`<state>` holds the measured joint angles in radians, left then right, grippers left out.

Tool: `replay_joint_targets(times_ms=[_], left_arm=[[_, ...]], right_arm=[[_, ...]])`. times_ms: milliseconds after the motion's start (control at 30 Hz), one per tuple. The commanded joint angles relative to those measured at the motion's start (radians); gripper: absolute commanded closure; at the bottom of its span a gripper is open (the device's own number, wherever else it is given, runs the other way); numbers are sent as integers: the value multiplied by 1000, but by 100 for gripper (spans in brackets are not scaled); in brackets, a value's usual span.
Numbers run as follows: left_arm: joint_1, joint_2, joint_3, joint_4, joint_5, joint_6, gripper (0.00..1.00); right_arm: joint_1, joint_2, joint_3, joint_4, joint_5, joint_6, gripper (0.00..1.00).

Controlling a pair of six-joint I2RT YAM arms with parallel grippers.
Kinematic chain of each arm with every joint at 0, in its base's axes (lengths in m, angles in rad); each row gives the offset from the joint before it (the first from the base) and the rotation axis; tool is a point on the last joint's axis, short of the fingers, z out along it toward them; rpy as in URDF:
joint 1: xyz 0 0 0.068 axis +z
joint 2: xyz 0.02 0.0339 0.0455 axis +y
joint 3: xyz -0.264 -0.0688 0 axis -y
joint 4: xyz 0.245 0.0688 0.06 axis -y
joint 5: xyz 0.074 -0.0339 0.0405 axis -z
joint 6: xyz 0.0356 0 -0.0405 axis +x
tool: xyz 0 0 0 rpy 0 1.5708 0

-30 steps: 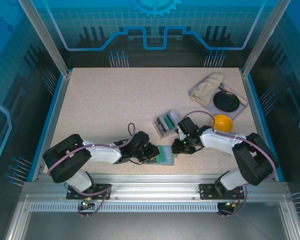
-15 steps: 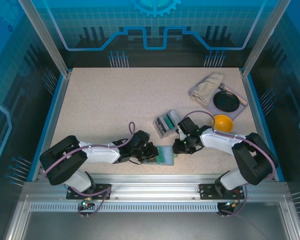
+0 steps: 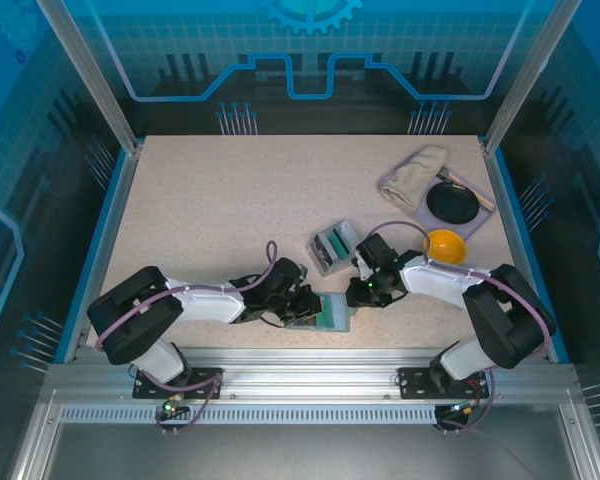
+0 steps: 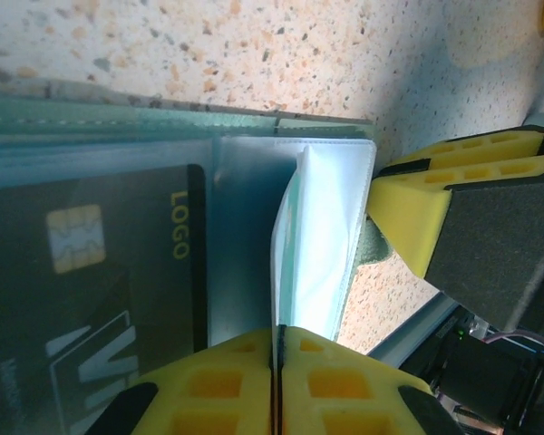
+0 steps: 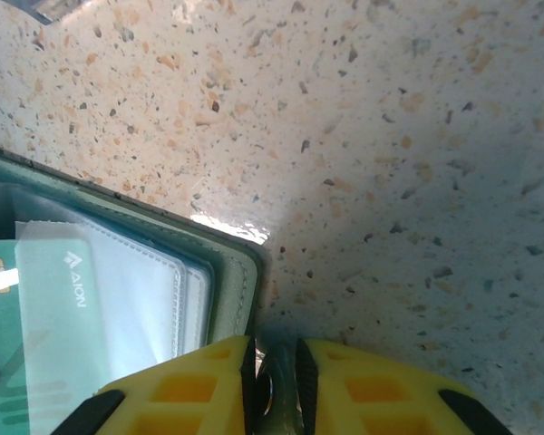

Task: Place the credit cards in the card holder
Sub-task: Insert the credit card into the card slot.

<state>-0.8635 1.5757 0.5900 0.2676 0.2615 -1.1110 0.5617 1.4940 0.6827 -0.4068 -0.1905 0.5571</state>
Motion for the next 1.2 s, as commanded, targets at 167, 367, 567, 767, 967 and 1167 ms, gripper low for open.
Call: replay_joint_targets(times_ms=[167, 367, 567, 767, 967, 1167], left_arm=[[8, 51, 27, 11, 70, 53, 90], [10, 78, 40, 9, 74, 53, 85], [9, 4, 23, -67, 16, 60, 74], [10, -4, 42, -123, 5, 74, 72], [10, 0, 45, -131, -6, 73, 84], [9, 37, 79, -142, 20, 100, 90]], right_arm=[[6, 54, -7, 25, -56, -9, 80], [6, 58, -4, 22, -55, -6, 80], [6, 54, -3, 13, -47, -6, 80], [6, 57, 0, 13, -49, -7, 80], [6, 61, 6, 13, -53, -9, 80], [6, 68, 6, 25, -68, -6, 80]])
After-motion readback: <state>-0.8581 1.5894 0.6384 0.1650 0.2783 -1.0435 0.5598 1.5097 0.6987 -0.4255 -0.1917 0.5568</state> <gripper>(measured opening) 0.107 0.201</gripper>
